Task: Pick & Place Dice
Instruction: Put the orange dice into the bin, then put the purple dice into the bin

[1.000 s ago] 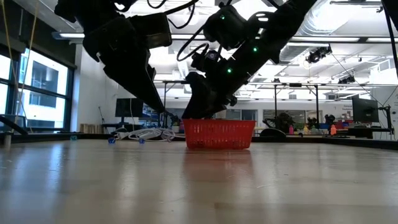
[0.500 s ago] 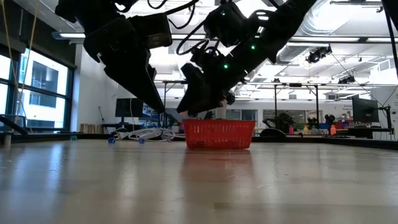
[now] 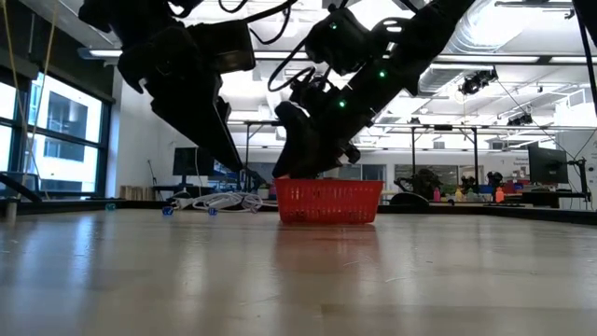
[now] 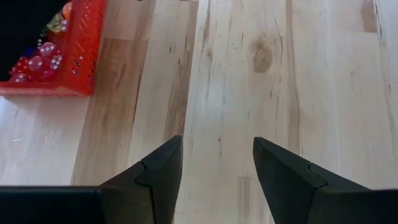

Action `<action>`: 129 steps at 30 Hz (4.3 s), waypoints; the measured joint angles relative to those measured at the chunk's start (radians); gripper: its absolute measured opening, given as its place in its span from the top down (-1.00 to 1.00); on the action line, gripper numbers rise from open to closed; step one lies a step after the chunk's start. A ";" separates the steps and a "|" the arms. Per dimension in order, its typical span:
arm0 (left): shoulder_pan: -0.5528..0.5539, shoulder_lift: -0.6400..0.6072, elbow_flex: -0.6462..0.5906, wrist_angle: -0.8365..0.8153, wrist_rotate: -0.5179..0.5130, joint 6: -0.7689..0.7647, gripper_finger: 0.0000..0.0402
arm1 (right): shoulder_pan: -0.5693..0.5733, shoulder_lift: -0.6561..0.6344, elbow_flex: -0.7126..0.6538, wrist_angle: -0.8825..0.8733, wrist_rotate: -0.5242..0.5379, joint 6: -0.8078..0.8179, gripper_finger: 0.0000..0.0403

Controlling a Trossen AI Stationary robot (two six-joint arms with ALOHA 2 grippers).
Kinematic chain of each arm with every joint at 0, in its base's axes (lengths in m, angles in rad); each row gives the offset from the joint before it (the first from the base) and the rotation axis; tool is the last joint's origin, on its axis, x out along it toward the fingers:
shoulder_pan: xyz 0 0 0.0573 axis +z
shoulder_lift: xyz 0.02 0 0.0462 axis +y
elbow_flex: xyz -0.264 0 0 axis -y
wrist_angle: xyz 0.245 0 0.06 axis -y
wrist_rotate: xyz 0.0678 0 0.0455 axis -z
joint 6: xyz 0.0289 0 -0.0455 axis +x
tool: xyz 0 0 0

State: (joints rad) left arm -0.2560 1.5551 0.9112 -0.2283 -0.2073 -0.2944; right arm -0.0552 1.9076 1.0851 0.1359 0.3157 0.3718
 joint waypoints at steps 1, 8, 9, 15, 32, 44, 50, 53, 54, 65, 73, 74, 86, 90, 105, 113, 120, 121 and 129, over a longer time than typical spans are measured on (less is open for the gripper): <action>-0.002 0.000 0.000 0.000 0.000 -0.001 0.06 | -0.002 0.000 0.000 0.002 0.000 0.001 -0.02; -0.003 0.000 0.000 -0.003 0.000 -0.011 0.06 | -0.006 0.000 0.000 0.017 0.000 0.024 -0.02; -0.003 0.000 0.000 -0.003 0.000 -0.011 0.06 | -0.007 0.000 0.000 0.020 0.000 0.024 -0.02; -0.003 0.000 0.000 -0.004 0.001 -0.013 0.06 | -0.017 0.019 0.000 0.034 0.000 0.019 -0.02; -0.018 0.000 0.000 -0.043 0.002 -0.010 0.06 | -0.018 0.009 -0.001 0.054 0.007 -0.072 -0.02; 0.066 -0.087 0.000 -0.179 -0.336 -0.038 0.12 | -0.014 -0.176 -0.002 -0.219 0.136 -0.167 -0.02; 0.234 -0.089 0.001 -0.173 -0.489 0.128 0.17 | 0.037 -0.240 0.000 -0.367 0.124 -0.090 -0.02; 0.367 -0.068 0.000 -0.132 -0.247 0.182 0.18 | 0.078 -0.261 -0.004 -0.440 0.126 -0.060 -0.02; 0.406 -0.059 0.000 -0.094 -0.151 0.205 0.18 | 0.095 -0.263 -0.003 -0.440 0.130 -0.052 -0.02; 0.710 0.092 0.000 0.197 0.157 0.409 0.18 | 0.325 -0.328 -0.002 -0.837 0.325 0.287 -0.02; 0.800 0.196 0.000 0.357 0.163 0.197 0.18 | 0.456 -0.355 -0.009 -1.111 0.541 0.560 -0.02; 0.800 0.202 0.000 0.363 0.144 0.185 0.18 | 0.456 -0.357 -0.007 -1.110 0.554 0.569 -0.02; 0.781 0.217 0.000 0.354 -0.010 -0.003 0.18 | 0.453 -0.356 -0.006 -1.117 0.577 0.567 -0.02; 0.781 0.217 0.000 0.355 -0.033 -0.011 0.18 | 0.453 -0.356 -0.006 -1.117 0.575 0.567 -0.02; 0.782 0.276 0.000 0.368 -0.079 -0.079 0.18 | 0.453 -0.356 -0.006 -1.113 0.572 0.569 -0.02; 0.797 0.299 0.000 0.402 -0.076 -0.085 0.18 | 0.453 -0.356 -0.006 -1.112 0.572 0.569 -0.02; 0.798 0.300 0.000 0.408 -0.074 -0.083 0.18 | 0.453 -0.356 -0.006 -1.112 0.572 0.569 -0.02; 0.800 0.300 0.000 0.409 -0.073 -0.081 0.18 | 0.453 -0.356 -0.006 -1.112 0.572 0.569 -0.02; 0.819 0.301 0.000 0.413 -0.072 -0.081 0.34 | 0.453 -0.355 -0.006 -1.112 0.568 0.571 -0.02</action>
State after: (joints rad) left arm 0.5629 1.8561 0.9112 0.1850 -0.2798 -0.3752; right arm 0.3977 1.5524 1.0786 -0.9760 0.8837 0.9423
